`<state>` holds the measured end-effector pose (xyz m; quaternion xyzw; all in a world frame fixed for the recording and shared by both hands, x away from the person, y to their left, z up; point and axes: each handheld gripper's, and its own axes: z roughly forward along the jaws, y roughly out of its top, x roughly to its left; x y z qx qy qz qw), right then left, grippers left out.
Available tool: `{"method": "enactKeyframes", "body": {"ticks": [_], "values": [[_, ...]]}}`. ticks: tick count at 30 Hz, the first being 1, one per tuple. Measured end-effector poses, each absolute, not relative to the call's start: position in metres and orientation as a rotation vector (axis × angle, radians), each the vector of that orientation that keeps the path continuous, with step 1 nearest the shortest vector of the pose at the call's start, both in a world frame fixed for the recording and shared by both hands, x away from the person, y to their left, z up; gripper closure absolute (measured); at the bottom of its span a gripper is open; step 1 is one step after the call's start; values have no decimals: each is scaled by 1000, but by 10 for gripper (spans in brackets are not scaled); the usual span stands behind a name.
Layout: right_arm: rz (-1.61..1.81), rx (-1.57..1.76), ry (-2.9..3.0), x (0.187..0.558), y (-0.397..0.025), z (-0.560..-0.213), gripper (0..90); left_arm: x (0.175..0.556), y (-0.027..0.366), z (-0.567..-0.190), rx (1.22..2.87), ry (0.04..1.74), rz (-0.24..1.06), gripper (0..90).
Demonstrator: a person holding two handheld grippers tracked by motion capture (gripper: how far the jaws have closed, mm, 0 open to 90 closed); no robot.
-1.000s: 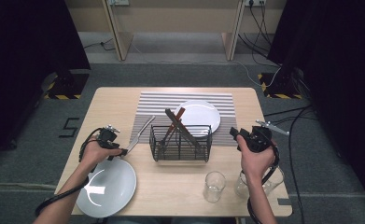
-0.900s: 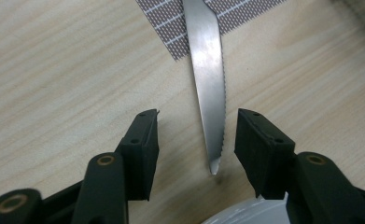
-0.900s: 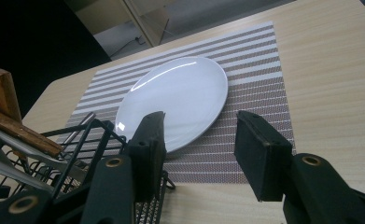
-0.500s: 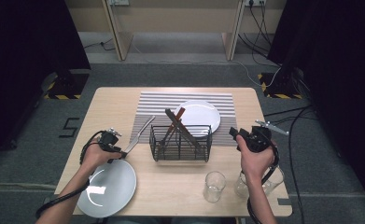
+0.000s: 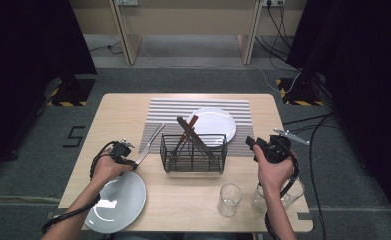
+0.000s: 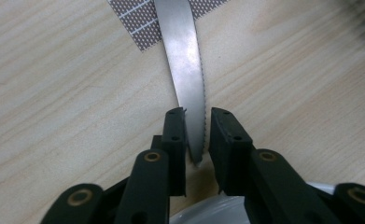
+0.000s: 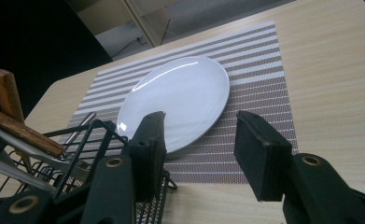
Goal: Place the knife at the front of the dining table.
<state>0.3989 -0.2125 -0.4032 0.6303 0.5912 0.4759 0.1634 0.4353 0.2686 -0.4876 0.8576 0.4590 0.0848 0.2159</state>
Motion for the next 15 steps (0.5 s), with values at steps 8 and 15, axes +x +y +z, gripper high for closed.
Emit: {"method": "enactKeyframes", "body": {"ticks": [8,15], "values": [[1358,1797,1685,399,-212,-403,528,437,259,-487,2365,1290,213,788],[1361,1798,1685,399,-212,-403,529,442,250,-487,2352,1286,187,806]]}}
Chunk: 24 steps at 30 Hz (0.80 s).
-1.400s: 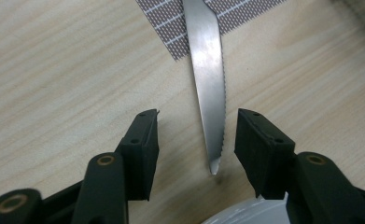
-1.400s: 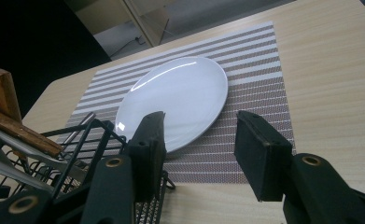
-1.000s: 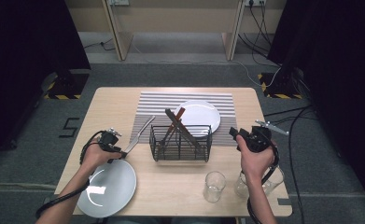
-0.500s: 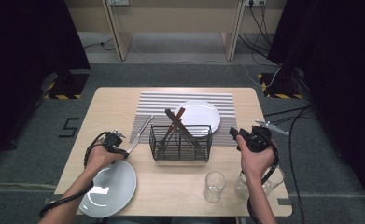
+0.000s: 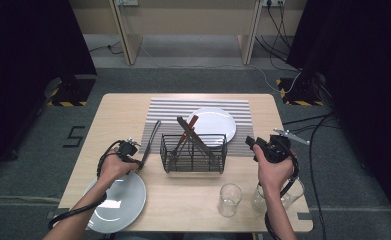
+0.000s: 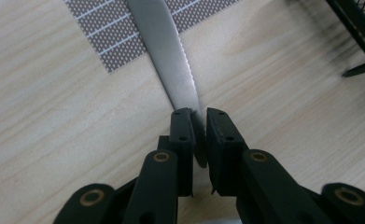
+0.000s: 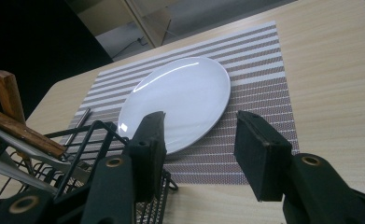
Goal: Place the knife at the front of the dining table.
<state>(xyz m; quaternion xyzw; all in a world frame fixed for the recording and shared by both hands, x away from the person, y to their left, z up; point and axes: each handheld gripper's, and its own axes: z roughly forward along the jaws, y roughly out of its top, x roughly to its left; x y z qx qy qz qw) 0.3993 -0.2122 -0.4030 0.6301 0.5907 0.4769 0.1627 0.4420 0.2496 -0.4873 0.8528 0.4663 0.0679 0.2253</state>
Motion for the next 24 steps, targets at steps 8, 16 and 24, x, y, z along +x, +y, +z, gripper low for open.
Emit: {"method": "enactKeyframes", "body": {"ticks": [8,16,24], "values": [[1366,1799,1679,399,-213,-402,529,450,242,-487,2361,1280,200,797],[1367,1798,1676,399,-214,-402,529,462,232,-486,2390,1256,221,786],[1373,1799,1674,399,-214,-401,529,472,226,-485,2446,1216,256,784]]}}
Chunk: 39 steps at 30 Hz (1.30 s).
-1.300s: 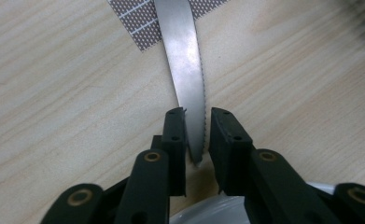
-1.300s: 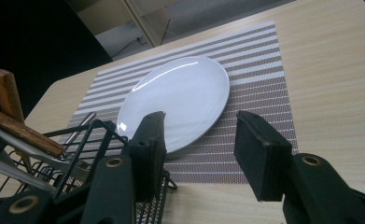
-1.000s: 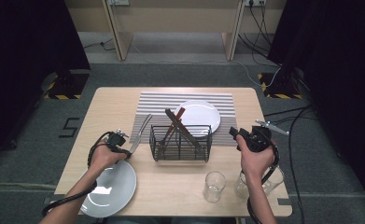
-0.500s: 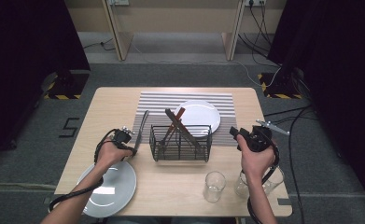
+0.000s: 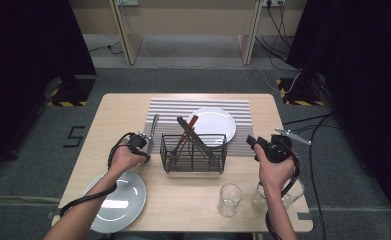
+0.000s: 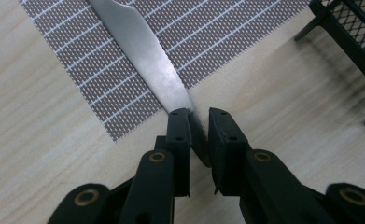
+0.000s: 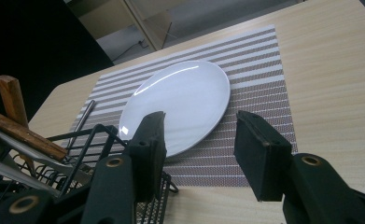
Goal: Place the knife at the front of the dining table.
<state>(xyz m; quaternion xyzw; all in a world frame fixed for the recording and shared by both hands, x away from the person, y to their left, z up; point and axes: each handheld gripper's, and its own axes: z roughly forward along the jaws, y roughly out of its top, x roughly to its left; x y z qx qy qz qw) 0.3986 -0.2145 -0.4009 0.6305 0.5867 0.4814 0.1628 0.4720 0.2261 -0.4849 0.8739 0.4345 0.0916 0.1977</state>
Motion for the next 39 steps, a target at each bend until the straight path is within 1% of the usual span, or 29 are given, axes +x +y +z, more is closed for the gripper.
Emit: {"method": "enactKeyframes", "body": {"ticks": [24,39], "values": [[1375,1799,1674,399,-214,-401,529,497,225,-485,2432,1240,275,788],[1374,1802,1673,399,-215,-401,529,509,227,-484,2390,1279,281,788]]}}
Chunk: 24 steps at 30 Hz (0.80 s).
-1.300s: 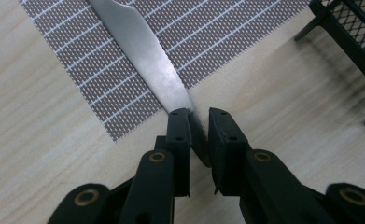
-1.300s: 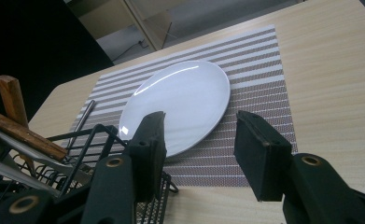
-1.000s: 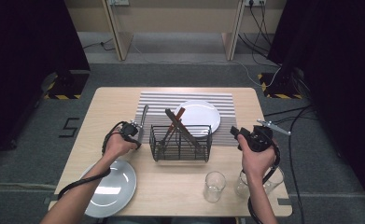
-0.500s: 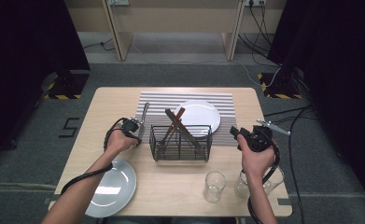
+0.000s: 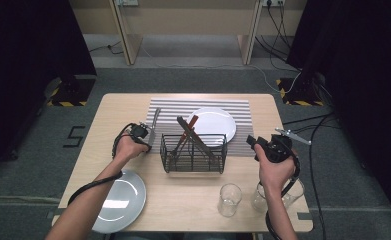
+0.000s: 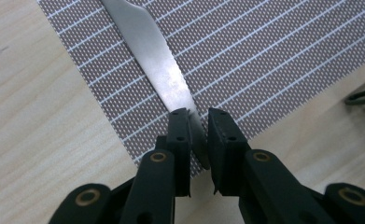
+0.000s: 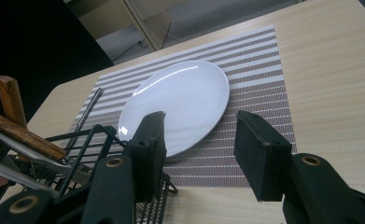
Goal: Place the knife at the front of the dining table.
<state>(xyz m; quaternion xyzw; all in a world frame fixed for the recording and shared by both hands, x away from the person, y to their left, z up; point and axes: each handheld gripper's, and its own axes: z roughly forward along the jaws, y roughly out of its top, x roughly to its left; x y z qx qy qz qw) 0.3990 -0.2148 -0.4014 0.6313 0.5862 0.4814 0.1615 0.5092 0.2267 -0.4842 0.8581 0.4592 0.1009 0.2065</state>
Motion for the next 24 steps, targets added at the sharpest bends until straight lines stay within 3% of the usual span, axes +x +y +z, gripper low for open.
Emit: {"method": "enactKeyframes", "body": {"ticks": [16,24], "values": [[1377,1797,1673,399,-216,-401,526,512,224,-485,2380,1278,298,765],[1375,1795,1675,398,-215,-400,524,506,224,-482,2328,1283,331,636]]}}
